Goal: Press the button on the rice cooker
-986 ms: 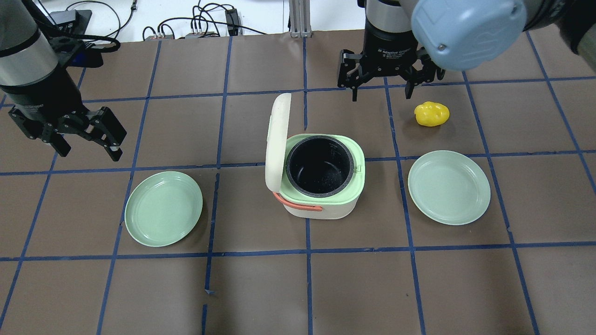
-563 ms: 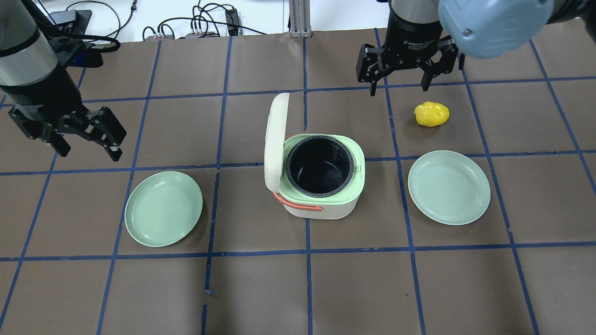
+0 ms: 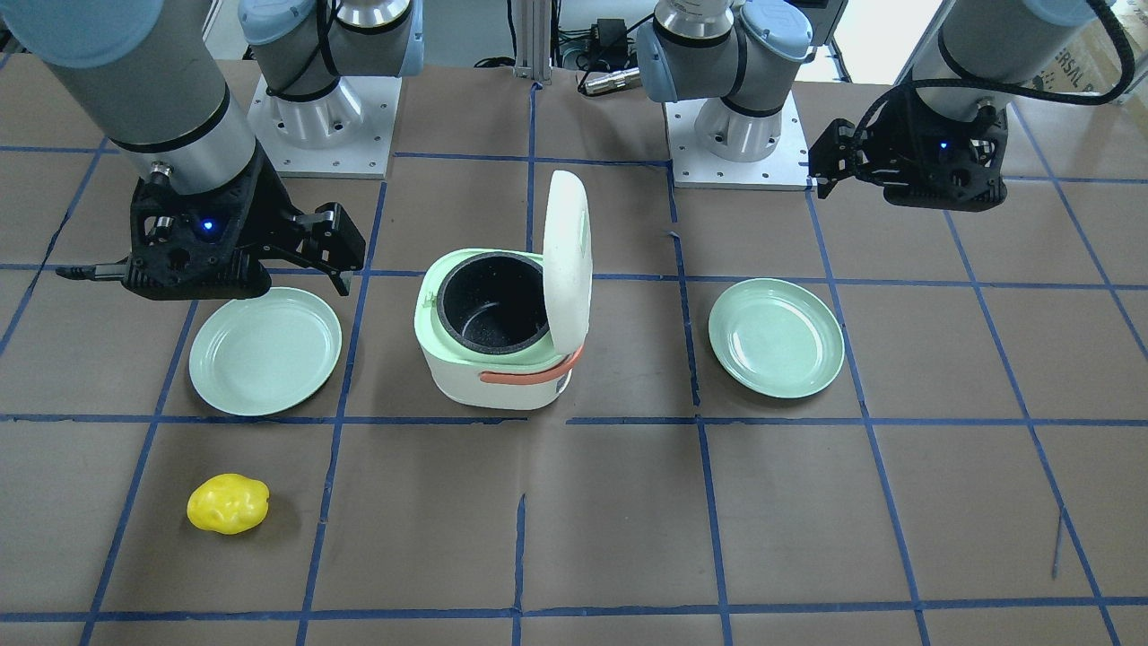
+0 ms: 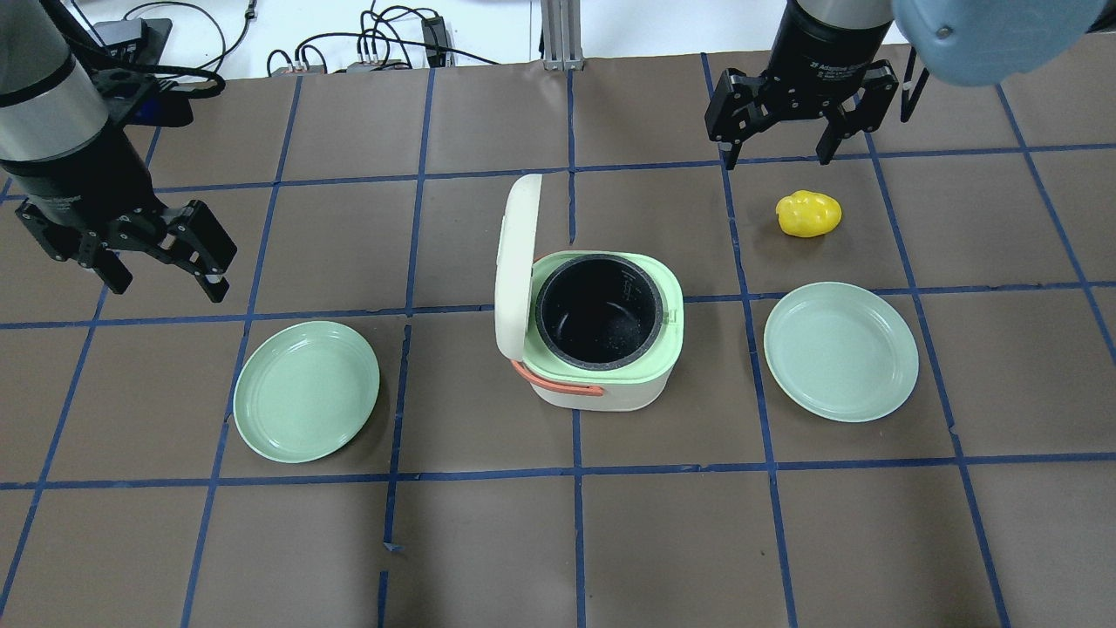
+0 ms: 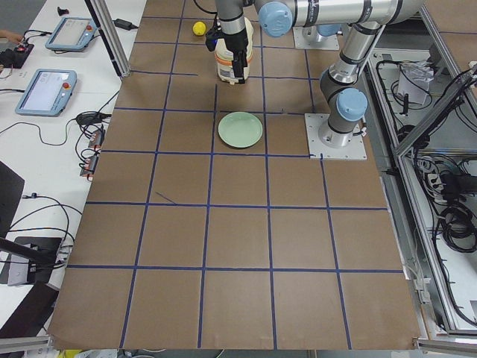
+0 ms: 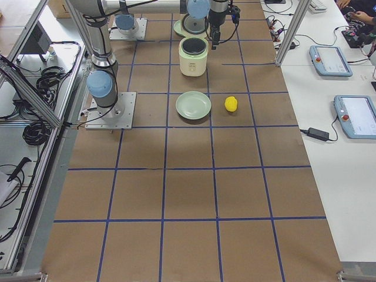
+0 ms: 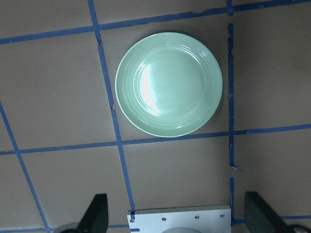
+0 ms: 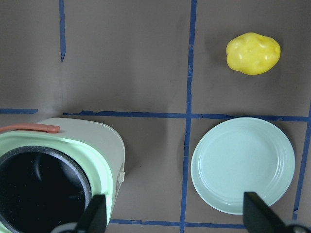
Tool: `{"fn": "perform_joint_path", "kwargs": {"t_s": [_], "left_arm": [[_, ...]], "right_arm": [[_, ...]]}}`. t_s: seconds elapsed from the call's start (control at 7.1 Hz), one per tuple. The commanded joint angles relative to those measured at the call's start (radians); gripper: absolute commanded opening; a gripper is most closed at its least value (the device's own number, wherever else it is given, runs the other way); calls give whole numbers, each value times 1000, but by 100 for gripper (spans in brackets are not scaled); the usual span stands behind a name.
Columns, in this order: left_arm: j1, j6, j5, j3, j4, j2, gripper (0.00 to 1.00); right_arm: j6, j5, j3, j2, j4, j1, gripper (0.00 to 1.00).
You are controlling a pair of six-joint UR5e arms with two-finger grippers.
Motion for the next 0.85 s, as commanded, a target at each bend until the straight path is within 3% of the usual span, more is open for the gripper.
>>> {"fn": "perform_joint_path", "kwargs": {"t_s": [0.0, 0.7], "left_arm": [[0, 0, 0, 0, 0, 0, 100], [0, 0, 0, 0, 0, 0, 100]], "right_arm": [[2, -1, 0, -8, 1, 1, 100], [12, -3, -2, -10, 3, 7, 100]]}}
